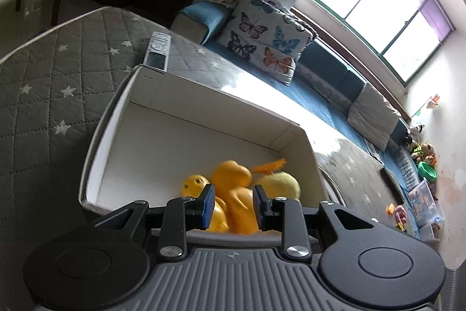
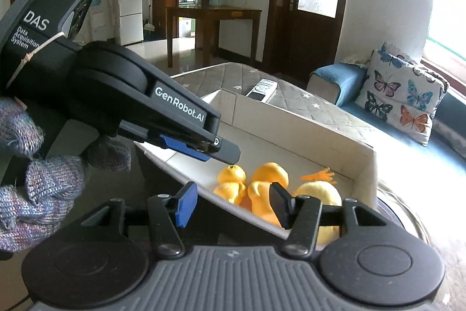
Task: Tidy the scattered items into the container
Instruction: 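Open the right tool to release the yellow duck and withdraw, then move the right tool down to the red ball on the table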
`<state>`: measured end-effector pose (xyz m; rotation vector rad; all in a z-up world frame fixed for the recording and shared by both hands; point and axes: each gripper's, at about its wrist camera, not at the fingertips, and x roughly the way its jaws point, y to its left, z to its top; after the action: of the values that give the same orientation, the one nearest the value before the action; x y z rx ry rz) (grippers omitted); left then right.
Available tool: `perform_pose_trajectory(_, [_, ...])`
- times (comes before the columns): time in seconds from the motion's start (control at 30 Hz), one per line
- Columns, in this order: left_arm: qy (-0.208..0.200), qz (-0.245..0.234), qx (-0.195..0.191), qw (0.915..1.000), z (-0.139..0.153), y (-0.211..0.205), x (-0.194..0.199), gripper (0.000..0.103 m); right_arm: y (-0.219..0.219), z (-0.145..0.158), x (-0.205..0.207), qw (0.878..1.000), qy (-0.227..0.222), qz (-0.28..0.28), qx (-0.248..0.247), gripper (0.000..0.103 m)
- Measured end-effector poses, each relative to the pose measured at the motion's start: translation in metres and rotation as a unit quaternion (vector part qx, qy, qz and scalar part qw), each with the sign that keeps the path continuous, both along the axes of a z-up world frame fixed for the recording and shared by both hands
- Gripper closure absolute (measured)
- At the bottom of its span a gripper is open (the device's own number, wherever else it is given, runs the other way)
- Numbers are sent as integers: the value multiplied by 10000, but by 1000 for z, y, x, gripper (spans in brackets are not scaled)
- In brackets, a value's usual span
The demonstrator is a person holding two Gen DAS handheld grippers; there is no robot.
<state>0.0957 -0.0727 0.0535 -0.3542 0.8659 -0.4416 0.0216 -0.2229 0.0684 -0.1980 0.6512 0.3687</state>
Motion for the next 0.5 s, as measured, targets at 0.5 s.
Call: perform_pose_trajectory(0.5, [-113, -447, 5, 9989, 0, -28, -75, 73, -24, -4, -88, 9996, -201, -171, -130, 33])
